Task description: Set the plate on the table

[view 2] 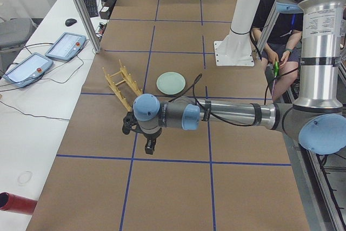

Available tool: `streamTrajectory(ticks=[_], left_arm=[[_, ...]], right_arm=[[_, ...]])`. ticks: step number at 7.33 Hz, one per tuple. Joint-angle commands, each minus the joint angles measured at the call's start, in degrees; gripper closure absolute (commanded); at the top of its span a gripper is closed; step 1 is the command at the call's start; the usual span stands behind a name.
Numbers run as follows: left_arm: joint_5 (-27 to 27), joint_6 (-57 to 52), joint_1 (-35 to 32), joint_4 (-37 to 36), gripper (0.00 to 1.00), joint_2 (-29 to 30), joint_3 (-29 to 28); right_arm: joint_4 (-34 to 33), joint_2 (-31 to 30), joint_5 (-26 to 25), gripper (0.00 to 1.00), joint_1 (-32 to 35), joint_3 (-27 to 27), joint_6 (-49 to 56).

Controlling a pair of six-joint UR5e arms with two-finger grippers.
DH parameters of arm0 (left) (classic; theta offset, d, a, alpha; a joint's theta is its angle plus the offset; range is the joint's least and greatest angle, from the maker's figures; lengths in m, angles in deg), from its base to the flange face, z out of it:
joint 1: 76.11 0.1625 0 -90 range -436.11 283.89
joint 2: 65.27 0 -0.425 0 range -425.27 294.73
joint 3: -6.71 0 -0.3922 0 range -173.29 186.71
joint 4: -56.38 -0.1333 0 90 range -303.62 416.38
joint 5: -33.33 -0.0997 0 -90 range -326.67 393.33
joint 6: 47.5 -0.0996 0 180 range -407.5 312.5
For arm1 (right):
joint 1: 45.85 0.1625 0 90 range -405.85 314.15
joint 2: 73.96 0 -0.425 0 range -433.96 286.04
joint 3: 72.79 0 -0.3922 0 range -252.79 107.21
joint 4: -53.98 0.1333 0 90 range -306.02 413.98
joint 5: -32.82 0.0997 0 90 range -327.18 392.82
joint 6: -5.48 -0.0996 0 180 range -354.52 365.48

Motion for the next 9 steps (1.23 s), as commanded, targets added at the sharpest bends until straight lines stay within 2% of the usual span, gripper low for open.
streamTrajectory(ticks=[1, 3, 9], left_arm=[[-4.5, -0.2, -1.7, 0.0, 0.0, -1.1, -0.1], [-7.6, -0.1, -1.8, -0.1, 0.0, -1.4, 0.0], [-7.3, 0.3, -1.7, -0.5, 0.0, -1.6, -0.4]], right_arm=[[0.0, 0.0, 0.0, 0.0, 0.0, 0.0, 0.0], [0.0, 0.0, 0.0, 0.0, 0.0, 0.0, 0.0], [0.0, 0.0, 0.0, 0.0, 0.0, 0.0, 0.0]])
